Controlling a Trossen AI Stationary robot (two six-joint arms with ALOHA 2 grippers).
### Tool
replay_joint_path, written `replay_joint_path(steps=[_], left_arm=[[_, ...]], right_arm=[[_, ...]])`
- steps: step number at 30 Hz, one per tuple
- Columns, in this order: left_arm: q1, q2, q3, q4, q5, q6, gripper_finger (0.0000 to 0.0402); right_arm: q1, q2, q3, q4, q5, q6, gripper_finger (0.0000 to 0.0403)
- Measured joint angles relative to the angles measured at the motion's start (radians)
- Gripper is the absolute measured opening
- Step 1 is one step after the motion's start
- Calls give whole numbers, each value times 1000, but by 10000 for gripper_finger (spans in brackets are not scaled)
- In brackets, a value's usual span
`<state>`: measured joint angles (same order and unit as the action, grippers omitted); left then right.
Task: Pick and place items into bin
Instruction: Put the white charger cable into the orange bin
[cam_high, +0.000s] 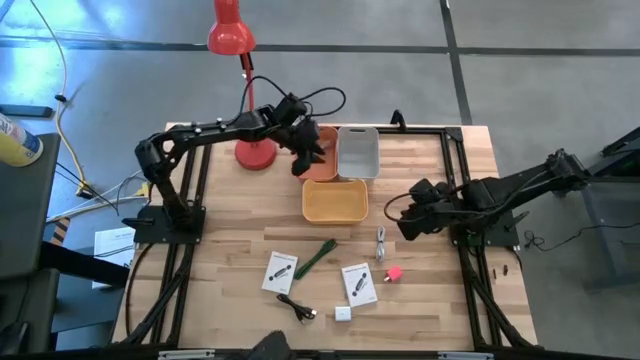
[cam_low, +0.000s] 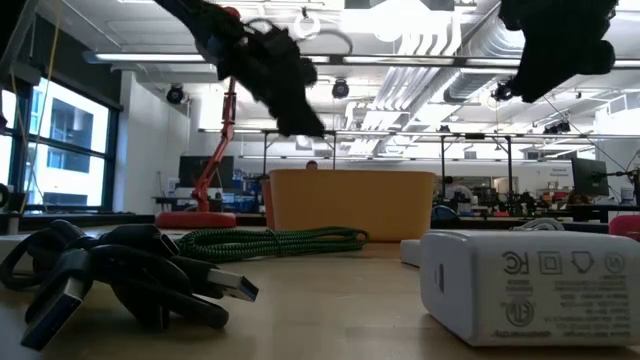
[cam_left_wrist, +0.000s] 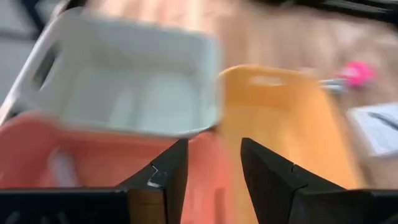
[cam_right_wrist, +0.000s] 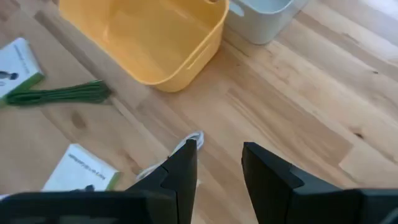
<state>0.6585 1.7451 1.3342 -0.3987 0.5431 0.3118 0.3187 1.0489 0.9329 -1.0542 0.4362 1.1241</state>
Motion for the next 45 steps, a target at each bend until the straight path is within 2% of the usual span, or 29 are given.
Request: replay_joint_path(steps=[4, 6, 10, 12, 14, 17, 21, 30, 36, 45], left_arm=[[-45, -67, 30, -94, 65, 107, 113], [-71, -112, 35, -158, 75, 159, 107], [-130, -223, 35, -356, 54, 276, 98], [-168, -283, 35, -464, 0, 327, 96], [-210, -337, 35, -551, -96, 353, 95], [-263, -412, 35, -630, -248, 357, 95], [-297, -501, 35, -649, -390, 327, 95], [-299, -595, 35, -644, -535, 282, 95], [-299, -599, 35, -643, -563, 282, 95], [-299, -598, 35, -589, -563, 282, 95]], right_arm=[[5, -2, -28, 32, -46, 53, 119], [4, -3, -84, 90, -112, 94, 119], [6, -1, -248, 359, -250, 204, 119], [14, -1, -317, 511, -248, 265, 119], [19, -1, -371, 635, -200, 323, 119], [14, -1, -407, 684, -199, 383, 119], [-8, 21, -416, 616, -306, 420, 123], [-45, 138, -415, 757, -331, 393, 189], [-45, 245, -415, 771, -369, 443, 229], [-45, 400, -353, 797, -349, 436, 228]])
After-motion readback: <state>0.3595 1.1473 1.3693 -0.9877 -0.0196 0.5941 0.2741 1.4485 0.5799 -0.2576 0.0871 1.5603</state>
